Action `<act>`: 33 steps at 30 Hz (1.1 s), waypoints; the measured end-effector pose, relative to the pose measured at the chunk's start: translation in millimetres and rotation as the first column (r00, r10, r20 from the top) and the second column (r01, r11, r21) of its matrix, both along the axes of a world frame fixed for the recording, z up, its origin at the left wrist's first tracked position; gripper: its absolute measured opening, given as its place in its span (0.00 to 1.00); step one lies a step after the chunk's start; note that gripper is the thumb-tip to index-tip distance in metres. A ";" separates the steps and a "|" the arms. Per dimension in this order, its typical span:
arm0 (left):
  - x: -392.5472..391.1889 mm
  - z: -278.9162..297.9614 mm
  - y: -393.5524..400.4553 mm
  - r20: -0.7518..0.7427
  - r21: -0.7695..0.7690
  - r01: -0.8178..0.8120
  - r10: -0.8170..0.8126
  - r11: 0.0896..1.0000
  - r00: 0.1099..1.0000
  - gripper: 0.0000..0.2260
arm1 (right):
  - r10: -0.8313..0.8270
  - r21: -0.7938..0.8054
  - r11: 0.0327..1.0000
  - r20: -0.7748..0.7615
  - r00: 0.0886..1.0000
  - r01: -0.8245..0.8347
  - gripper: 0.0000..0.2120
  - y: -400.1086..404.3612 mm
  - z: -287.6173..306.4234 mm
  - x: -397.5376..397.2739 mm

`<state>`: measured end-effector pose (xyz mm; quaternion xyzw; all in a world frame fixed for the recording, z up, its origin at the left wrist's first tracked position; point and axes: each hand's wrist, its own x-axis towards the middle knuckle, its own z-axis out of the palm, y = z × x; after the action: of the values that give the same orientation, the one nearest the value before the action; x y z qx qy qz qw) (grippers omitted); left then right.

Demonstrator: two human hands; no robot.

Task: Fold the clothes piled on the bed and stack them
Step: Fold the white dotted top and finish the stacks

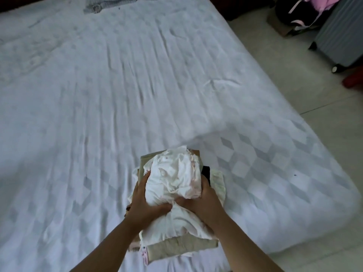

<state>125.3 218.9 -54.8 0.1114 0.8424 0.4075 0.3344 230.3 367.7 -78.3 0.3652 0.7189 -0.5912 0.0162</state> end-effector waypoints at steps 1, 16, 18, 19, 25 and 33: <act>-1.7 -1.1 -2.6 0.028 0.018 -0.005 0.005 1.000 1.000 0.58 | 0.003 -0.011 1.000 -0.022 1.000 -0.003 0.61 -0.4 -1.6 0.3; -7.4 -2.7 -16.1 0.076 0.217 -0.029 0.013 0.976 0.997 0.46 | 0.002 -0.054 0.999 -0.021 1.000 -0.003 0.51 -11.9 -5.3 -4.6; -5.8 4.2 -16.2 0.042 0.219 -0.026 0.018 0.975 0.999 0.49 | -0.016 -0.045 0.999 -0.050 0.999 0.013 0.48 -12.5 -0.8 -3.0; -5.1 9.4 -15.0 0.021 0.213 -0.023 0.019 0.977 1.000 0.50 | -0.028 -0.040 0.999 -0.079 0.996 0.025 0.47 -11.1 3.6 -2.0; -1.8 43.2 22.0 -0.118 0.199 0.046 -0.022 0.979 0.993 0.51 | -0.101 -0.101 0.992 -0.227 0.969 0.079 0.43 22.6 37.6 7.2; 29.4 76.9 105.5 -0.230 0.297 0.081 -0.011 0.951 0.973 0.48 | -0.094 0.041 0.993 -0.234 0.968 0.106 0.42 108.8 72.9 35.3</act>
<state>154.7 324.4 22.1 0.2268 0.7991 0.5092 0.2250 265.7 476.5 -5.4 0.3298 0.7119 -0.6106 -0.1076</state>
